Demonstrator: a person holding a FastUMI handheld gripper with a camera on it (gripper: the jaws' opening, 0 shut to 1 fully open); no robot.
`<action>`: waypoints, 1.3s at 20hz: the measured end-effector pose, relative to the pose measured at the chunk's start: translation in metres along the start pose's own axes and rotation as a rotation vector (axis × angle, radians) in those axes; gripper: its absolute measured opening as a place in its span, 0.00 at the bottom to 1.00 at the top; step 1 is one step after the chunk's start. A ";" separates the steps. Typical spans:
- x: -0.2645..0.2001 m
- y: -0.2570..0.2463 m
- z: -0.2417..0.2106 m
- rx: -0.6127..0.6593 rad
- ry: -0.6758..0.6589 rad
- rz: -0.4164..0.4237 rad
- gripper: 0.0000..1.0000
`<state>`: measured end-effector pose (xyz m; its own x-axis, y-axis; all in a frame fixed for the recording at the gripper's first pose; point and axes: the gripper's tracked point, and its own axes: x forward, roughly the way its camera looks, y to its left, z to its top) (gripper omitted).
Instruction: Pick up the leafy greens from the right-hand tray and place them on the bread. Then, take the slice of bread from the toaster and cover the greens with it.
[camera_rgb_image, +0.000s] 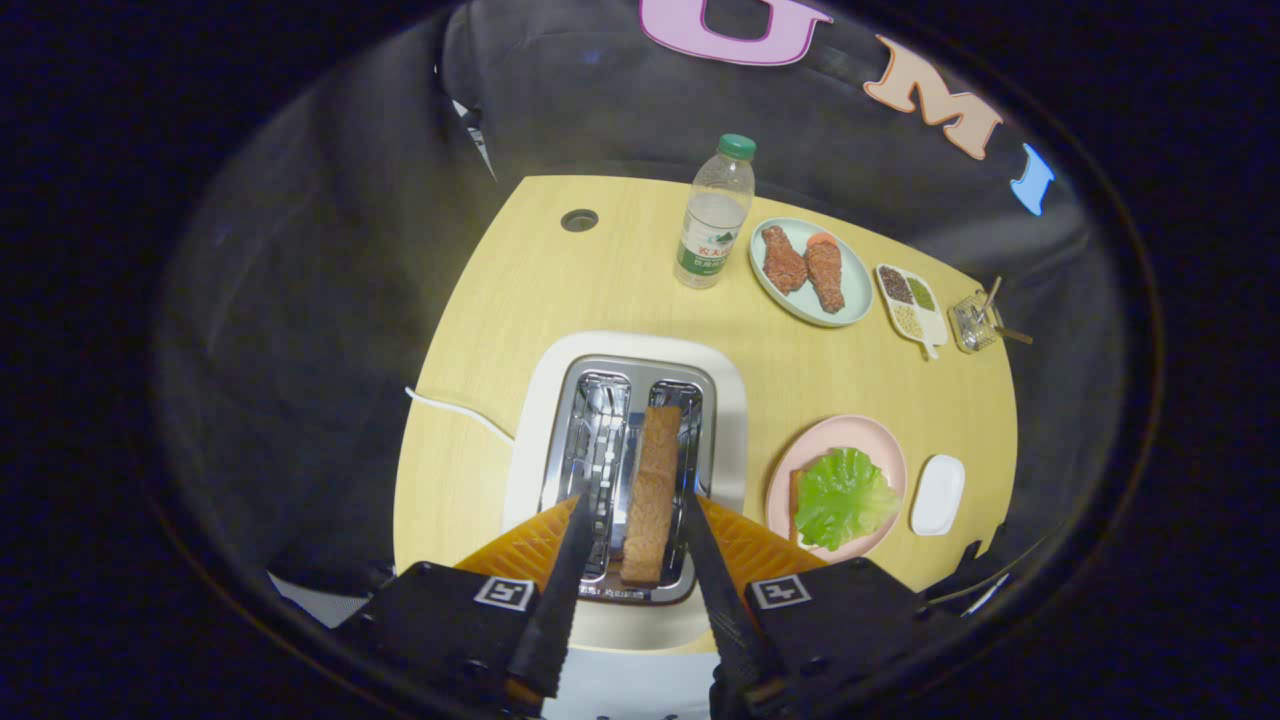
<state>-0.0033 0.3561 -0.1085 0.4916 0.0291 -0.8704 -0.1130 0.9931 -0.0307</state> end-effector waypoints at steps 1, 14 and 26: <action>0.001 -0.002 0.001 0.002 0.000 -0.005 0.65; -0.032 -0.021 0.019 0.084 -0.084 0.051 0.16; -0.118 -0.060 0.017 0.153 -0.179 0.267 0.16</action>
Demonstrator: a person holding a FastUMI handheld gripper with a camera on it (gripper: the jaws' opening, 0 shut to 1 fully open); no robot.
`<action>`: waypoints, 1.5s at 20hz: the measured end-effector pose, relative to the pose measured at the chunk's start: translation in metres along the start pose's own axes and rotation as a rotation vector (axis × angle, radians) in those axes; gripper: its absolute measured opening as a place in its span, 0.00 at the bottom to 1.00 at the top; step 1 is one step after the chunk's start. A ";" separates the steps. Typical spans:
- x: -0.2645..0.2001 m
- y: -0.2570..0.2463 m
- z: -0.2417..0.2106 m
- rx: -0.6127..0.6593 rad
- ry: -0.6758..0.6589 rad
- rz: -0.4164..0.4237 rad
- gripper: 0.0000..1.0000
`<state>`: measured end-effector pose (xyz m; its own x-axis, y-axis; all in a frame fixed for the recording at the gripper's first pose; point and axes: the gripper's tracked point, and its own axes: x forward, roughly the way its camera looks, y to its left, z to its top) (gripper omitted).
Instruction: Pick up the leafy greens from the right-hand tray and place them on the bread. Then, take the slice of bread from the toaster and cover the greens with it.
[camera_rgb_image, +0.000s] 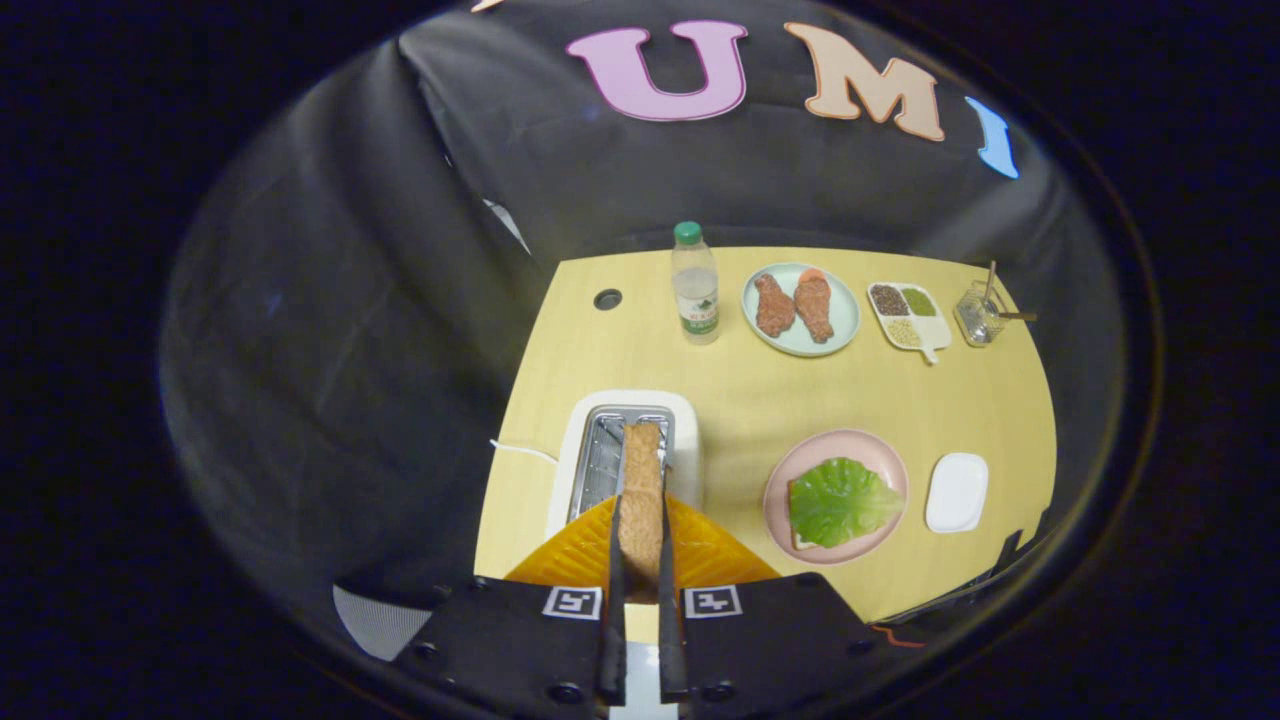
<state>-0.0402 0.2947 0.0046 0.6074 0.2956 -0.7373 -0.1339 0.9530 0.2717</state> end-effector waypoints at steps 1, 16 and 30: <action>-0.008 -0.007 0.001 0.014 -0.008 0.009 0.16; 0.037 -0.170 -0.026 0.153 0.086 -0.037 0.16; 0.126 -0.222 -0.074 0.135 0.169 0.085 0.16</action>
<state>0.0080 0.1248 -0.1943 0.4571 0.3922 -0.7983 -0.0659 0.9100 0.4094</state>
